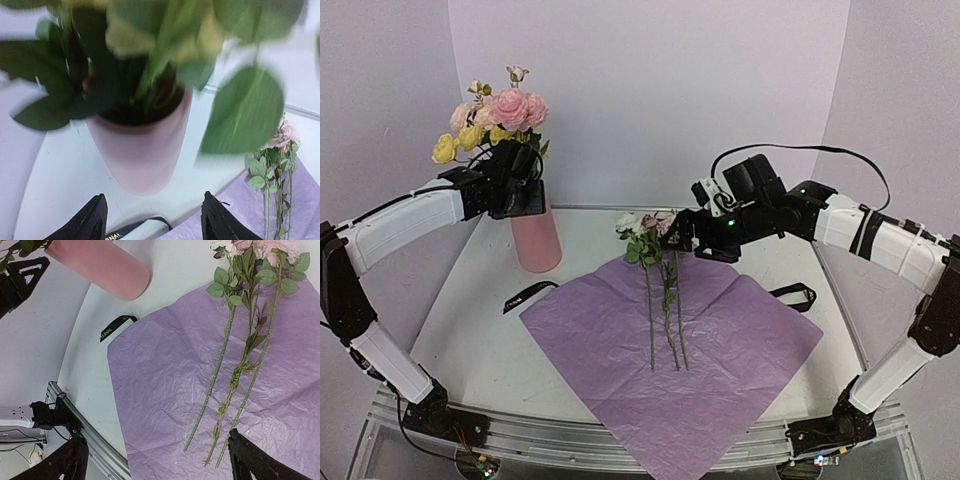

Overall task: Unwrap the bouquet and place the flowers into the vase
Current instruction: Insert the fake flower into the vase.

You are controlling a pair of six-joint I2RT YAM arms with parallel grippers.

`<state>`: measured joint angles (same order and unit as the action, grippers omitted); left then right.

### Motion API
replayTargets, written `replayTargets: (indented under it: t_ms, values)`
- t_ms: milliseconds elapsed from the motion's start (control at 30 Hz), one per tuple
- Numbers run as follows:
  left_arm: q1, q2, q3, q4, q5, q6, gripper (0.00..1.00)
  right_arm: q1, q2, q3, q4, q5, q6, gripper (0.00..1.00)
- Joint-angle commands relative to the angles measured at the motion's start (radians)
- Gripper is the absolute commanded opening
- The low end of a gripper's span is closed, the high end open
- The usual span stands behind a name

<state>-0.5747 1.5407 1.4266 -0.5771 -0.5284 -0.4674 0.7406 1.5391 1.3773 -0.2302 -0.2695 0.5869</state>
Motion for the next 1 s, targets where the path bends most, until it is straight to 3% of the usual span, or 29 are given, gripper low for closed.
replayTargets:
  t_ms: [0,267,500,800,967]
  values:
    - [0.003,-0.058,-0.052,-0.003,0.069,-0.064,0.67,0.002,0.003,0.001,0.016,-0.011,0.003,0.98]
    - [0.002,-0.079,-0.130,-0.002,0.130,-0.086,0.75,0.002,0.010,-0.019,0.017,0.008,0.011,0.98]
    - [0.003,-0.139,-0.180,-0.001,0.144,-0.080,0.78,0.002,0.028,-0.036,0.017,0.030,0.012,0.86]
    - [0.003,-0.170,-0.261,0.001,0.209,-0.110,0.78,0.002,0.064,-0.020,0.014,0.063,0.027,0.86]
    - [0.000,-0.197,-0.301,0.000,0.283,-0.126,0.76,0.002,0.086,-0.038,0.004,0.097,0.028,0.74]
